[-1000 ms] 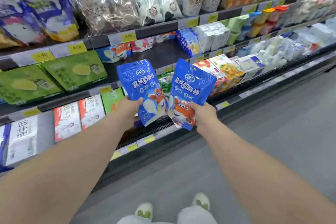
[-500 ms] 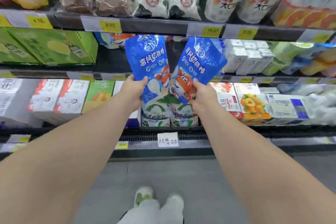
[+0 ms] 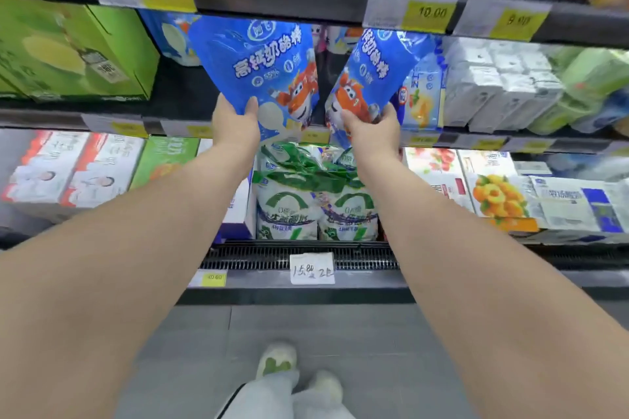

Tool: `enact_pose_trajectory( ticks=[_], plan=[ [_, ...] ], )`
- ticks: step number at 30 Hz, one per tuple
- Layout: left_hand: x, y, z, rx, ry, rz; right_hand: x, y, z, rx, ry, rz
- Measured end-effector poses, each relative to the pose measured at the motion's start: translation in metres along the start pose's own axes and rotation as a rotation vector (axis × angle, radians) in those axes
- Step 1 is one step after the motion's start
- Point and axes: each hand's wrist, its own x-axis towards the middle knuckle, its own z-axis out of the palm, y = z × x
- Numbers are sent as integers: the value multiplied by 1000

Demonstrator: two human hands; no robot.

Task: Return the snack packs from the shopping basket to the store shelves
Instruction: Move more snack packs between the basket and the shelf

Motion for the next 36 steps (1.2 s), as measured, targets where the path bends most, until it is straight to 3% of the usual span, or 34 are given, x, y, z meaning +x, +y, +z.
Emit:
enact_pose_trajectory(
  ticks=[4, 13, 18, 21, 25, 30, 32, 36],
  plan=[
    [5, -13, 1, 176, -48, 12, 11, 9, 3, -142, 51, -8],
    [74, -2, 34, 232, -49, 19, 72, -2, 6, -311, 180, -93],
    [81, -12, 38, 250, 132, 168, 95, -4, 10, -217, 88, -96],
    [62, -19, 50, 326, 140, 282, 102, -5, 16, -103, 31, -33],
    [60, -19, 69, 362, 190, 307, 112, -12, 21, -96, 41, -44],
    [69, -17, 73, 479, 300, 318, 84, 13, 43, -392, 381, -432],
    [69, -17, 72, 473, 321, 334, 70, 25, 55, -516, 319, -574],
    [72, -23, 73, 579, 319, 448, 87, 24, 70, -938, 185, -640]
  ],
)
